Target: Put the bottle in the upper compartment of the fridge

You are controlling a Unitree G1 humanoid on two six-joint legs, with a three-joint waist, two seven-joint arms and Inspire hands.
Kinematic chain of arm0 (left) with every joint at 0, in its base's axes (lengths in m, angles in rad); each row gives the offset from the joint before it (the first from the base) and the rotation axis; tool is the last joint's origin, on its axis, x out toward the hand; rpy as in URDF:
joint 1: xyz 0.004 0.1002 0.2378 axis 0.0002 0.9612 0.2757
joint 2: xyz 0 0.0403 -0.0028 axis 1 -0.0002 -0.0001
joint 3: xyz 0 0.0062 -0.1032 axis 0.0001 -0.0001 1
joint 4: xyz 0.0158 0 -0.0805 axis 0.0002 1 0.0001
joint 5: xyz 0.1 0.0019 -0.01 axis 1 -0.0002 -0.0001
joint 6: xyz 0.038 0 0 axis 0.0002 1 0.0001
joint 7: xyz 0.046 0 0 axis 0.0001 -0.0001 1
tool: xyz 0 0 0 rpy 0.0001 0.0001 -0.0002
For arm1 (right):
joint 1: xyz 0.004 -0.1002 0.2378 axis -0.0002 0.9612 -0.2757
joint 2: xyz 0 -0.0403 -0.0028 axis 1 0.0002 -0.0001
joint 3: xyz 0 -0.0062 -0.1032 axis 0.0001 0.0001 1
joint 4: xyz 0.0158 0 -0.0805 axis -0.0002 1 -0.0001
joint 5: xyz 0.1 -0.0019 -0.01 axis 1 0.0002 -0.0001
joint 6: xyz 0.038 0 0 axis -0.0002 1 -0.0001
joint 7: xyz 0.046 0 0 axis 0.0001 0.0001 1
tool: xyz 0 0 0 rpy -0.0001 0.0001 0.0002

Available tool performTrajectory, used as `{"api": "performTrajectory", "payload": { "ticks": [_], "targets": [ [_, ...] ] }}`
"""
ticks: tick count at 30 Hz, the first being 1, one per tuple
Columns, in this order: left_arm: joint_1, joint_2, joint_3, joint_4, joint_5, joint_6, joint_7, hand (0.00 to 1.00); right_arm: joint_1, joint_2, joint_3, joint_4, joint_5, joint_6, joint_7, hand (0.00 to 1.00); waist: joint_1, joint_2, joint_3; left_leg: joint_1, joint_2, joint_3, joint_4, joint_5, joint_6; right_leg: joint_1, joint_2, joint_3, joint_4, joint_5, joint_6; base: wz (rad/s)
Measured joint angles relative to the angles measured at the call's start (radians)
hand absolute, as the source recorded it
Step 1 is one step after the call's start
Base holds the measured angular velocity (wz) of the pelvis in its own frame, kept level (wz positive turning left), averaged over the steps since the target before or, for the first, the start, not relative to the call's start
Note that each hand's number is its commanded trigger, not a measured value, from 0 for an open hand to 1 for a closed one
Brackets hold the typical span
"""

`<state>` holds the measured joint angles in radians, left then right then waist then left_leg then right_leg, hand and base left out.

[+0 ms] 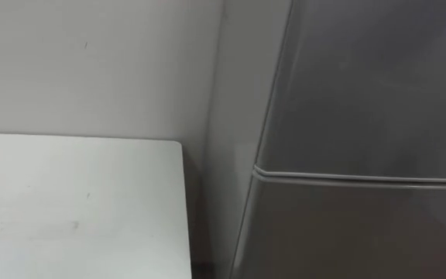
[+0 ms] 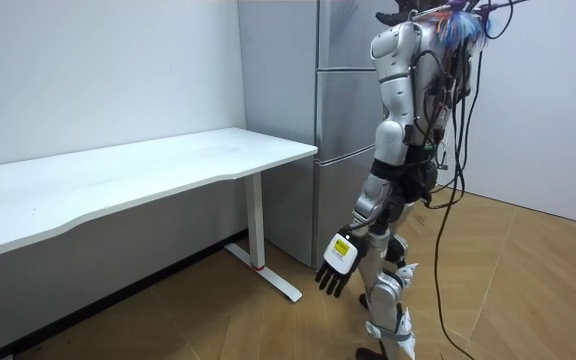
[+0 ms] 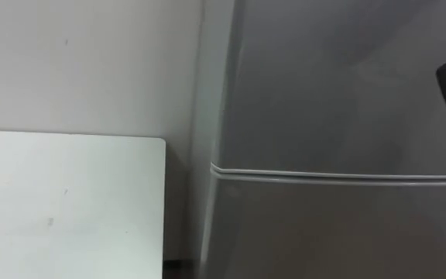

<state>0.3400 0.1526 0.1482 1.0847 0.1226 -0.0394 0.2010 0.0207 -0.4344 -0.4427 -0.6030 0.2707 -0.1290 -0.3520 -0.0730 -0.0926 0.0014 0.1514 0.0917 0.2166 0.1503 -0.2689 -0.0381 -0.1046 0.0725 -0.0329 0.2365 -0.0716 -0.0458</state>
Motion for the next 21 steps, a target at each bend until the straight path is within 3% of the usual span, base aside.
{"api": "performTrajectory", "payload": {
  "ticks": [6,9,10,16,21],
  "targets": [
    [-0.002,0.005,-0.013,0.002,0.015,0.007,-0.022,0.00,0.000,0.000,0.079,0.046,0.078,0.000,0.117,0.00,0.017,0.000,0.0000,0.003,0.001,0.000,0.000,0.000,0.000,0.001,0.002,-0.002,0.002,0.001,-0.001,0.00],
    [-0.010,0.009,-0.015,0.006,0.024,0.008,-0.040,0.00,-0.001,0.000,0.117,0.099,0.146,0.020,0.192,0.00,0.038,-0.002,0.0026,0.006,0.000,-0.001,0.000,0.000,0.000,0.004,0.001,-0.002,0.003,0.001,-0.001,0.00],
    [-0.016,0.013,-0.020,0.011,0.026,0.013,-0.044,0.00,0.000,0.007,0.129,0.125,0.149,0.009,0.208,0.00,0.051,-0.002,0.0039,0.007,0.000,-0.004,0.000,0.000,0.000,0.007,0.001,-0.005,0.001,0.001,-0.001,0.06],
    [-0.036,0.016,-0.042,0.012,0.030,0.035,-0.038,0.00,-0.049,0.058,0.146,0.226,0.194,-0.056,0.248,0.00,0.051,0.001,0.0056,0.016,0.000,-0.016,0.006,-0.001,0.002,0.033,-0.007,-0.027,-0.018,0.007,-0.001,0.04],
    [-0.039,0.018,-0.056,-0.009,0.031,0.061,-0.042,0.00,-0.090,0.087,0.166,0.278,0.191,-0.078,0.257,0.00,0.051,0.002,0.0054,0.015,-0.002,-0.020,0.016,-0.001,0.003,0.037,-0.012,-0.032,-0.016,0.011,-0.001,0.02]
  ]
}}
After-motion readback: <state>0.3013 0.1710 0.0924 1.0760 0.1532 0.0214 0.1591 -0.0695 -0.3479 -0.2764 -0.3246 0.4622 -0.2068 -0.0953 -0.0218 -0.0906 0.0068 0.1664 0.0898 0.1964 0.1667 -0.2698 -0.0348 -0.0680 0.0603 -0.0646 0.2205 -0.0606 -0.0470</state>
